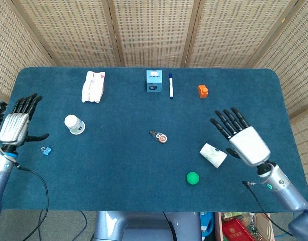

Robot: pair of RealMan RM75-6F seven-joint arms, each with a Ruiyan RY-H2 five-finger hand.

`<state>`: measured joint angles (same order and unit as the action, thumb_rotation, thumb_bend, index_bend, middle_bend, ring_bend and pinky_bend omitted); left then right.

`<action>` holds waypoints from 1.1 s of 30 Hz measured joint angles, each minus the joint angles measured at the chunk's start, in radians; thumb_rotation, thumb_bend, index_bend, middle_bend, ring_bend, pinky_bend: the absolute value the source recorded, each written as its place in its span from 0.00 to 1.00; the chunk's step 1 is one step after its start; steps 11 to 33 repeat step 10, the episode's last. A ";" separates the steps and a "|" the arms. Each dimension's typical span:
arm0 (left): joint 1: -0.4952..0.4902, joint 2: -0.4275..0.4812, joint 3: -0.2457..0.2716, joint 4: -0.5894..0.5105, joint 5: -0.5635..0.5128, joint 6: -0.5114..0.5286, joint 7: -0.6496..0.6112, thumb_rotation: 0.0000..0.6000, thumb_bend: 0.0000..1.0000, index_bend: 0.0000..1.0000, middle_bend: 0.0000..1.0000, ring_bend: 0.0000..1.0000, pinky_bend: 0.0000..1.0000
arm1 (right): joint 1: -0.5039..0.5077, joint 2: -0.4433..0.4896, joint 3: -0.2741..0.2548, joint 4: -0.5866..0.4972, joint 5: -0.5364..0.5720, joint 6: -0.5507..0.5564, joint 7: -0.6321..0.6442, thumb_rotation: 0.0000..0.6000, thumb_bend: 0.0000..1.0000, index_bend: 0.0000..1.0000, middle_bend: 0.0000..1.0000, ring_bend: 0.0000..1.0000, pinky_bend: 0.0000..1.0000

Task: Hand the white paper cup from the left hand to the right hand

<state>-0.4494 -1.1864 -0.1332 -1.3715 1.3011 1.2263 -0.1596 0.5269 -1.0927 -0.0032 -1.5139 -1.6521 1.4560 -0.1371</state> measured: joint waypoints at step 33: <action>0.211 -0.001 0.082 -0.113 0.005 0.206 0.063 1.00 0.09 0.00 0.00 0.00 0.00 | -0.265 -0.082 -0.037 0.038 0.136 0.164 0.059 1.00 0.00 0.00 0.00 0.00 0.00</action>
